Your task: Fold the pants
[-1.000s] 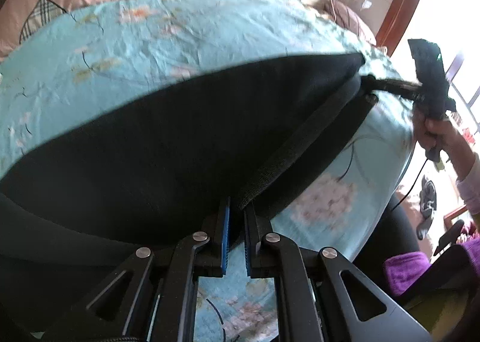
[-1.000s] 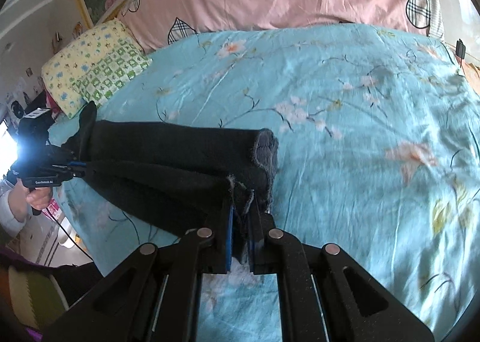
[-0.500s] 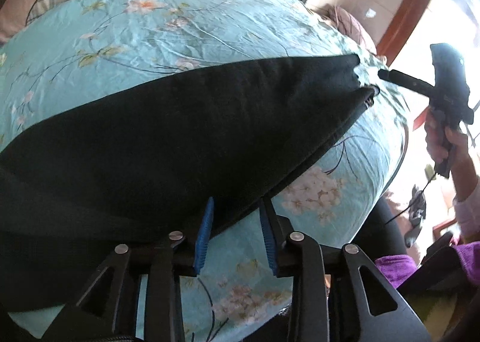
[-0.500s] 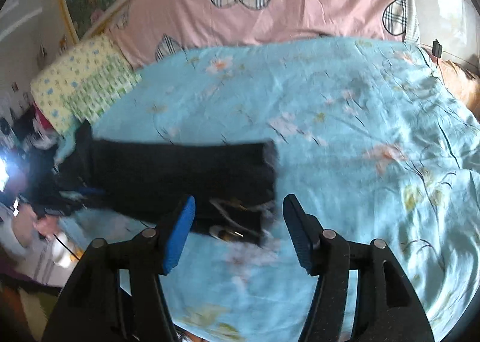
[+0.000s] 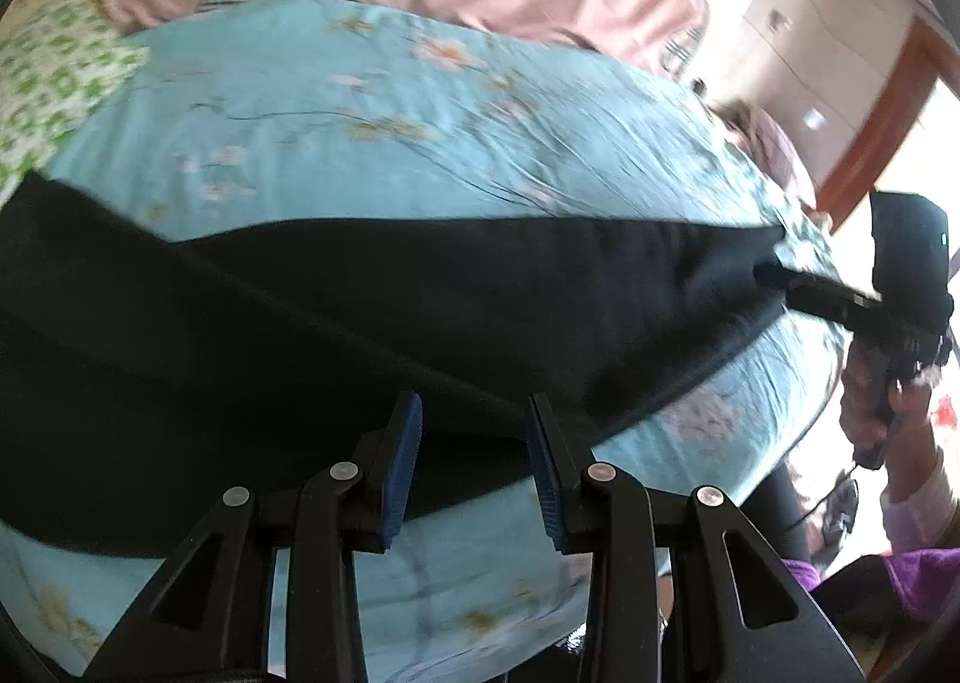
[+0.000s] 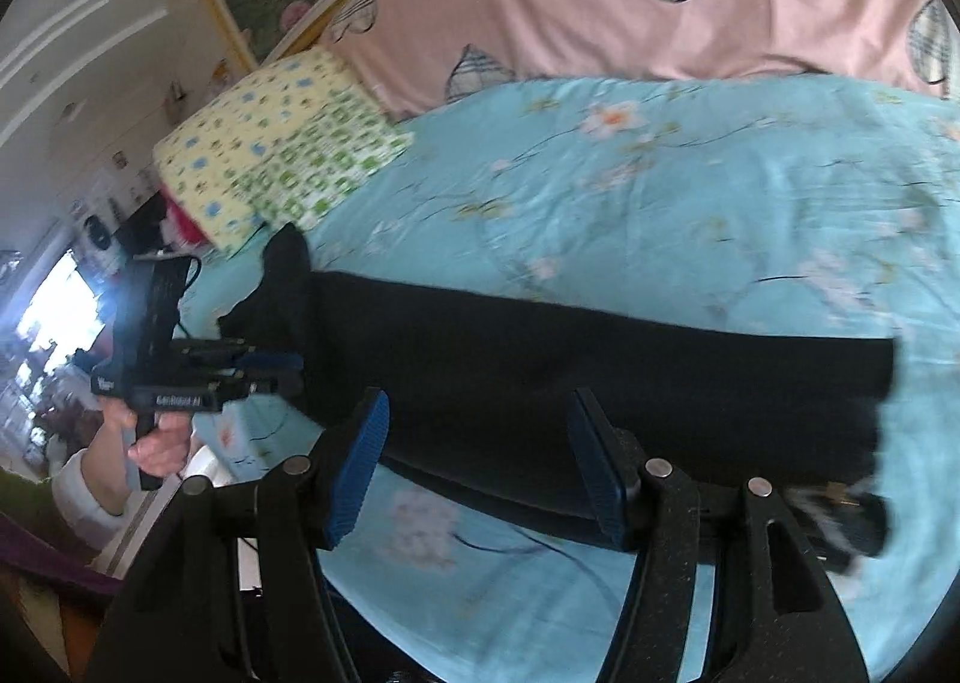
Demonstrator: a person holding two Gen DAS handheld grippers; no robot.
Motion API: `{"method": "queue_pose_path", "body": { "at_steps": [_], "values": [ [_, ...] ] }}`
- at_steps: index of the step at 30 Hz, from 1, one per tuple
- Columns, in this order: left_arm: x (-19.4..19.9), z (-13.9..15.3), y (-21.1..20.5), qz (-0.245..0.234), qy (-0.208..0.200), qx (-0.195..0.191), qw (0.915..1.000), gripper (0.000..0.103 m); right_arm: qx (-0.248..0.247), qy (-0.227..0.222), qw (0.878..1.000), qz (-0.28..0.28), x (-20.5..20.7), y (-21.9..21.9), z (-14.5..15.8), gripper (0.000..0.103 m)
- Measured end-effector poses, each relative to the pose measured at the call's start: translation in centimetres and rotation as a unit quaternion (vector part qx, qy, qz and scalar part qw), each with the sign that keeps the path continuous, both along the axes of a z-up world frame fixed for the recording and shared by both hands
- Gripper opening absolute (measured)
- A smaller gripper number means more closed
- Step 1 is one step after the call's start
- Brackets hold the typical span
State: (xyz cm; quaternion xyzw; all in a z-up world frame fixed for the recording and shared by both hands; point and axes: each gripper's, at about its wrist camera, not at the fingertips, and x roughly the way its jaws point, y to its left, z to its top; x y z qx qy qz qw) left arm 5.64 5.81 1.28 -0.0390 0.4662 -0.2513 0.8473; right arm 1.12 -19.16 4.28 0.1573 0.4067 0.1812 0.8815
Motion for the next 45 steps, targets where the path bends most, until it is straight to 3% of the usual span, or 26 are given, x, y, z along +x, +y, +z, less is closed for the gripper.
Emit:
{"method": "queue_pose_path", "body": {
  "at_steps": [9,17,19,23,27,32,36,45],
  "values": [
    [1.4,0.6,8.6,0.108,-0.003,-0.014,0.994,0.039,0.046,0.018,0.998,0.044,3.4,4.7,-1.3,0.063],
    [3.2,1.7,14.7,0.14,-0.017,-0.004,0.99,0.041,0.066,0.041,0.992,0.098,6.8,9.7,-2.6,0.063],
    [4.0,1.8,15.9,0.142,-0.018,0.005,0.9897,0.047,0.071,0.045,0.991,0.108,7.7,10.7,-2.8,0.063],
    [6.4,2.4,18.8,0.158,-0.019,0.017,0.9871,0.049,0.076,0.053,0.988,0.127,9.4,12.8,-3.2,0.063],
    [8.5,3.1,20.8,0.154,-0.019,0.015,0.9878,0.059,0.076,0.055,0.985,0.147,11.1,14.8,-3.3,0.063],
    [11.8,3.2,22.8,0.143,-0.01,0.024,0.9895,0.065,0.077,0.062,0.982,0.161,12.8,16.2,-3.4,0.063],
    [14.7,2.3,23.3,0.112,0.016,0.017,0.9934,0.071,0.073,0.069,0.98,0.172,14.2,17.3,-3.7,0.063],
    [19.1,-0.4,24.3,0.062,0.076,-0.023,0.9949,0.072,0.062,0.088,0.974,0.199,16.6,20.4,-4.8,0.063]
  ]
}}
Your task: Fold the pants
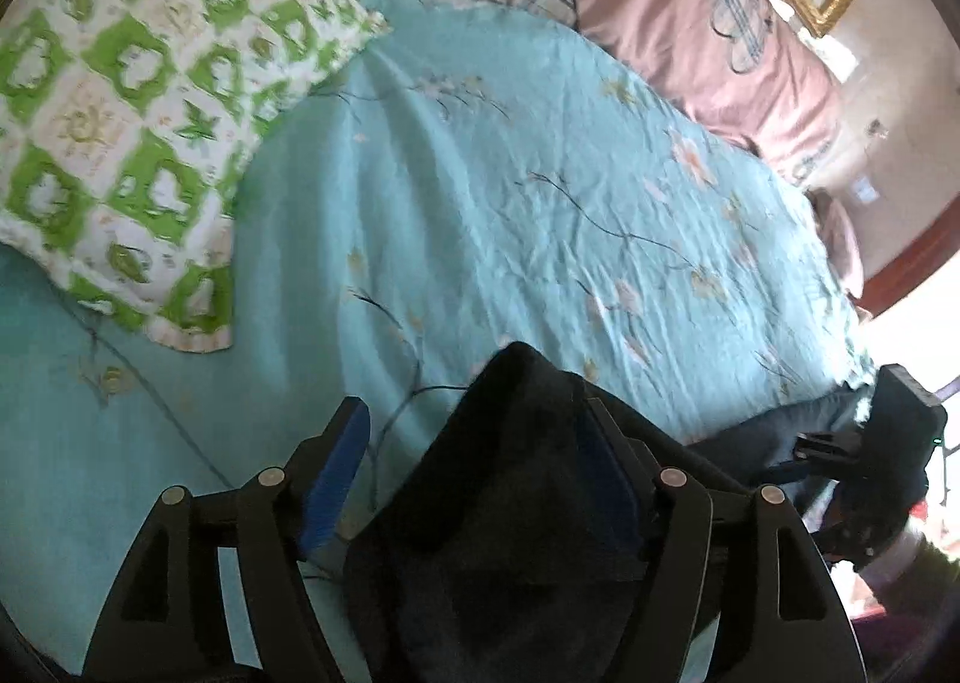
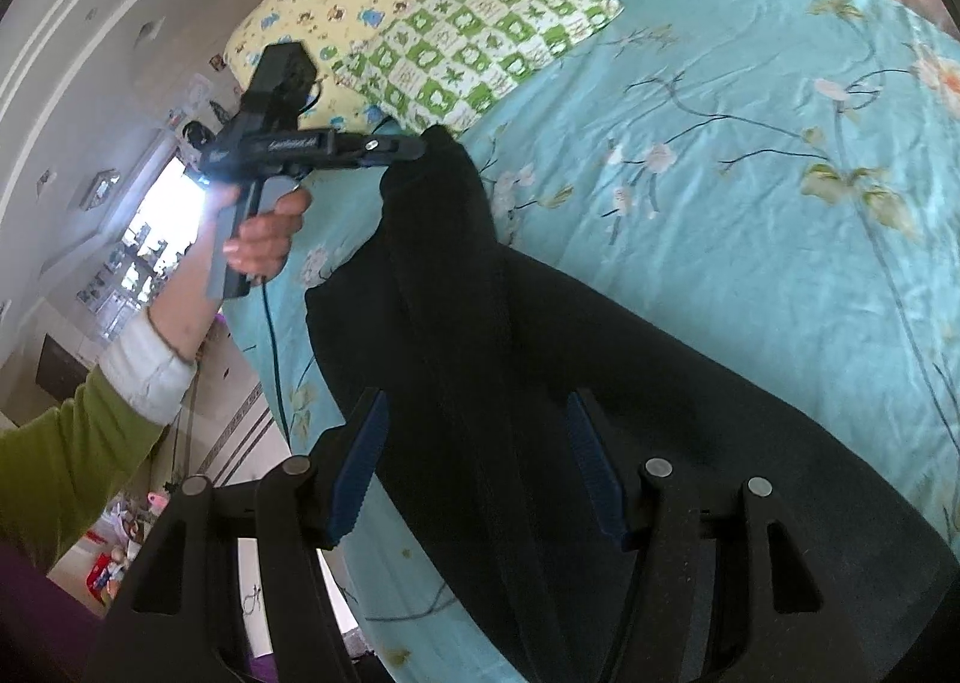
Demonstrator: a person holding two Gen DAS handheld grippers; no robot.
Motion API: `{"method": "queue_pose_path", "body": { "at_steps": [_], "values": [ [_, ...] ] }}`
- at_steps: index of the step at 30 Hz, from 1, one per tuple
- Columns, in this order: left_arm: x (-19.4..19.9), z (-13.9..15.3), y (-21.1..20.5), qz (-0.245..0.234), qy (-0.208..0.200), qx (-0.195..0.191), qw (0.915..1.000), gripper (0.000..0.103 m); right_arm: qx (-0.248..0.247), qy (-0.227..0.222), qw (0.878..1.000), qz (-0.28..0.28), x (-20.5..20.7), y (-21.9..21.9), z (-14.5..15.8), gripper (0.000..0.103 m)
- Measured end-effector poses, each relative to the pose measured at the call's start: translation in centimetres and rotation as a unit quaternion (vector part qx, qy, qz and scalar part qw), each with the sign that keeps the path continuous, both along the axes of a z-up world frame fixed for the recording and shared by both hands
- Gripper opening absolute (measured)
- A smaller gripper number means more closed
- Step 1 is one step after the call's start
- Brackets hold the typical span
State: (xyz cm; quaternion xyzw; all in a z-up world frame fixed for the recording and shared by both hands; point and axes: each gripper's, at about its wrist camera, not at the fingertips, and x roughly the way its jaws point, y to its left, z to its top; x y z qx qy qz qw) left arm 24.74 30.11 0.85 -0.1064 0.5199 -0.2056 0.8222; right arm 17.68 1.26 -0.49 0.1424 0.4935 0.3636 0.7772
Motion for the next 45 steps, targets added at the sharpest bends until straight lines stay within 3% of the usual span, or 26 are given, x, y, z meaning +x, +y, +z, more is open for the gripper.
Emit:
{"method": "queue_pose_path", "body": {
  "at_steps": [4,5,6,8,10,12,21,29,41,45],
  "values": [
    [0.2,-0.7,-1.0,-0.028,0.012,0.004,0.9995,0.07,-0.009,0.003,1.0,0.015,0.7,1.5,-0.6,0.062],
    [0.2,-0.7,-1.4,-0.03,0.008,0.014,0.9994,0.068,-0.011,0.0,1.0,0.018,0.8,1.9,-0.6,0.056],
    [-0.1,-0.6,-1.8,-0.032,0.001,0.024,0.9992,0.059,-0.016,-0.003,1.0,0.024,0.9,2.4,-0.6,0.05],
    [-0.5,-0.1,-2.2,-0.032,-0.016,0.04,0.9986,0.044,-0.03,-0.012,0.999,0.029,0.9,3.1,-0.5,0.027],
    [-1.0,0.4,-2.3,-0.026,-0.03,0.048,0.998,0.014,-0.037,-0.024,0.999,0.032,0.8,3.5,-0.2,0.008],
    [-1.7,1.1,-2.1,-0.02,-0.045,0.046,0.9977,0.011,-0.038,-0.038,0.998,0.027,0.6,3.6,0.2,0.008],
    [-7.8,4.2,-1.4,-0.002,-0.118,0.056,0.9914,0.007,-0.047,-0.105,0.993,0.04,-2.6,4.6,2.7,0.007],
    [-13.9,3.4,0.3,0.054,-0.137,0.05,0.9878,0.006,-0.074,-0.133,0.986,0.061,-5.5,6.0,2.2,0.007],
    [-17.3,-0.9,2.9,0.16,-0.109,-0.009,0.981,0.007,-0.108,-0.132,0.982,0.082,-6.8,8.0,0.4,0.008],
    [-18.5,-1.8,3.1,0.201,-0.093,-0.006,0.9752,0.007,-0.103,-0.12,0.984,0.082,-7.0,7.8,0.2,0.011]
  ]
}}
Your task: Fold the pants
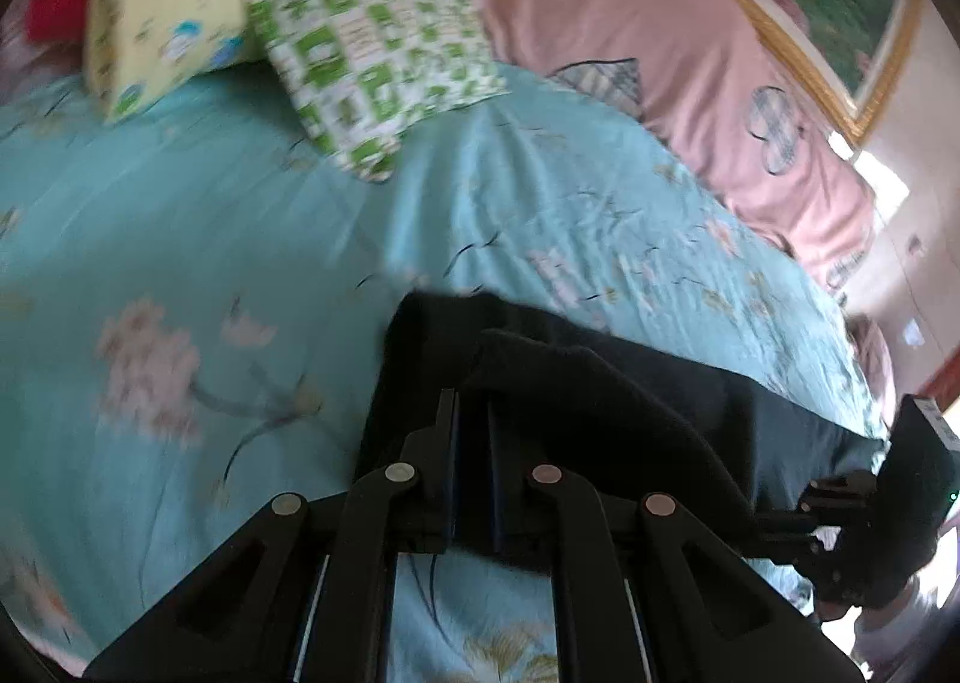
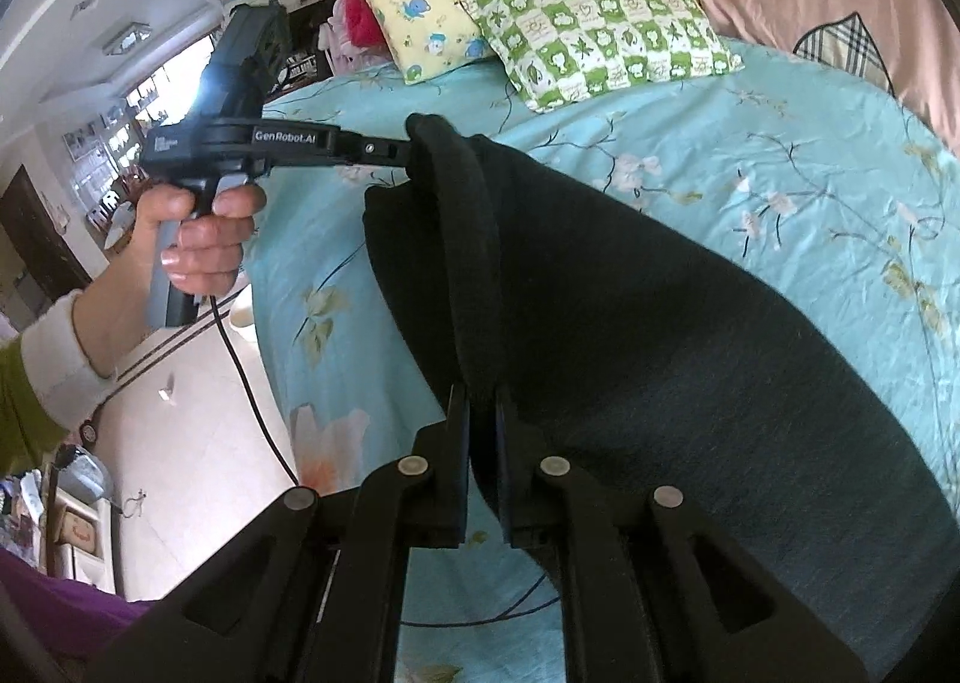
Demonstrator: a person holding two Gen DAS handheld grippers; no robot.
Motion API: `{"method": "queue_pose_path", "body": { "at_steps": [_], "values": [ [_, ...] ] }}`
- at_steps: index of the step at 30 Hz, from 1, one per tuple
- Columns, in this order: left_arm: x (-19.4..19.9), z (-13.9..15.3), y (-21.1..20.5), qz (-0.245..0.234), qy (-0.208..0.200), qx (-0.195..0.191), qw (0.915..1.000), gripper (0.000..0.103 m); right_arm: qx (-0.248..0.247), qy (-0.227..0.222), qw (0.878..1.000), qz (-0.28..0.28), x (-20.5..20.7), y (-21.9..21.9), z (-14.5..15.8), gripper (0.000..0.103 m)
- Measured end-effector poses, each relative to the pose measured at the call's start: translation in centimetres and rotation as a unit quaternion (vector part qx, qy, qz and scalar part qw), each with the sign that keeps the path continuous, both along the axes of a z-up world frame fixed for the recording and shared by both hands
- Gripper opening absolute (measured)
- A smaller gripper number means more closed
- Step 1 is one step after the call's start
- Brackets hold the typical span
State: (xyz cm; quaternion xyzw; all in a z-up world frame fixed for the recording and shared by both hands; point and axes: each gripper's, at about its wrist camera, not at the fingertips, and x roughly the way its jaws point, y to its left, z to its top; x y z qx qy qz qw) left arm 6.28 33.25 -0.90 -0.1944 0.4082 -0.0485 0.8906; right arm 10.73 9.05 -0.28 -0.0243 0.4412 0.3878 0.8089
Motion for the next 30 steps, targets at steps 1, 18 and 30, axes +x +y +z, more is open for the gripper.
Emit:
{"method": "queue_pose_path", "body": {
  "at_steps": [1,18,30],
  "values": [
    [-0.4,-0.2,-0.1,0.011,0.006,0.002,0.9999,0.008,0.003,0.004,1.0,0.0,0.0,-0.1,0.0,0.012],
    [-5.6,0.2,-2.2,0.142,0.034,-0.065,0.9872,0.053,0.069,0.01,0.996,-0.062,-1.4,-4.1,0.9,0.035],
    [-3.6,-0.5,-3.3,0.156,0.061,-0.068,0.9834,0.07,0.093,0.017,0.988,-0.124,-1.2,-8.1,1.3,0.036]
  ]
}}
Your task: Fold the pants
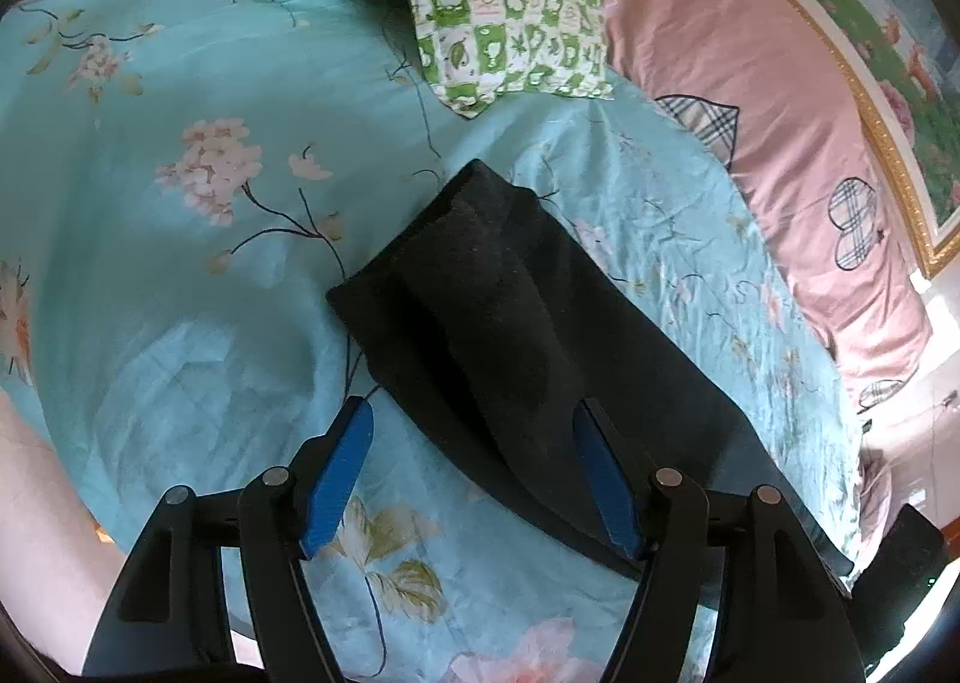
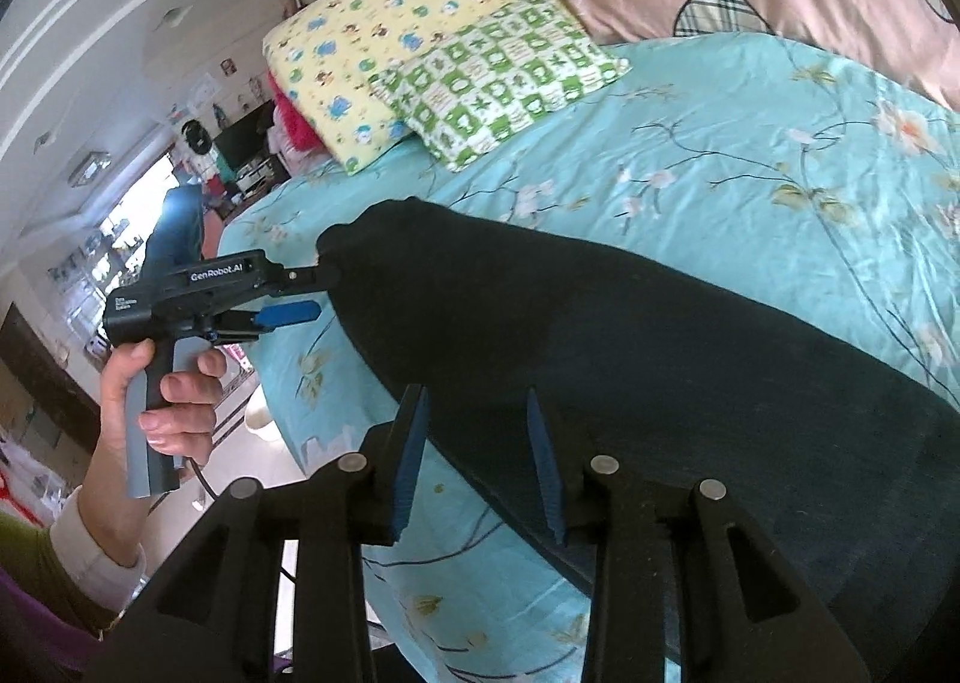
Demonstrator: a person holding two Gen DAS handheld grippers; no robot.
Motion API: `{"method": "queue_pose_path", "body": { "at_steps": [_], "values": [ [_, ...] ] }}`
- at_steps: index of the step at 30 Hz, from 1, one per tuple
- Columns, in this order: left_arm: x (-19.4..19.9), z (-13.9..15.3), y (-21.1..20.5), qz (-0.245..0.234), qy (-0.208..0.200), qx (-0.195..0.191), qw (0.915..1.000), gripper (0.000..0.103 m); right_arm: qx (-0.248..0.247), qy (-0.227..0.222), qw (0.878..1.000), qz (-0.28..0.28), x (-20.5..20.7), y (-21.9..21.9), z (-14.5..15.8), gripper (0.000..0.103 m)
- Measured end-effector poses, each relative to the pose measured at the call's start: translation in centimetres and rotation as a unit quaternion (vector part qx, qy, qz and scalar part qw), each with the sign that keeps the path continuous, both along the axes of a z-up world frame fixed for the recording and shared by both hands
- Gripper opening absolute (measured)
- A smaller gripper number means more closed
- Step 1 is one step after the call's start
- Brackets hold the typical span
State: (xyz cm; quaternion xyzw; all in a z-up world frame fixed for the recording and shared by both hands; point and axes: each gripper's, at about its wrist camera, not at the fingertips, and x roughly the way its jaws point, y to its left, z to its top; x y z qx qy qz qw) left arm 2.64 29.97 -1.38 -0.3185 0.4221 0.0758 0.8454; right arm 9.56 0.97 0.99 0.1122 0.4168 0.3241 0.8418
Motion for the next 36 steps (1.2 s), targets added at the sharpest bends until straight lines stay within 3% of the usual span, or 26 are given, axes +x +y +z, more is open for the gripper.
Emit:
{"method": "queue_pose_path", "body": {
  "at_steps": [4,9,14,20,22,25,33,36],
  "values": [
    [0.5,-0.7,0.3,0.002,0.008,-0.011,0.9999,0.07,0.01,0.002,1.0,-0.018,0.7,-1.3,0.3,0.037],
    [0.7,-0.9,0.8,0.007,0.008,-0.017,0.9998,0.071,0.024,0.005,0.999,-0.049,2.6,-2.9,0.8,0.046],
    [1.1,-0.8,1.4,0.011,0.007,-0.013,0.9998,0.071,0.057,0.031,0.994,-0.086,7.0,-4.4,0.9,0.046],
    [1.7,-1.2,1.9,0.012,0.016,-0.008,0.9998,0.07,0.001,0.087,0.991,-0.106,13.3,-4.4,-1.5,0.046],
    [1.8,-1.5,1.9,0.011,0.018,-0.01,0.9997,0.07,-0.041,0.104,0.99,-0.086,14.3,-3.7,-2.6,0.046],
    [1.9,-2.2,1.9,0.009,0.021,-0.009,0.9997,0.07,-0.062,0.117,0.99,-0.036,14.0,-2.4,-3.7,0.046],
    [2.8,-2.5,0.6,-0.006,0.021,0.025,0.9994,0.068,-0.137,0.085,0.984,0.071,12.4,1.8,-4.8,0.046],
    [3.6,-2.6,0.5,-0.006,0.021,0.032,0.9993,0.059,-0.148,0.079,0.982,0.09,13.2,2.7,-4.9,0.046]
  ]
}}
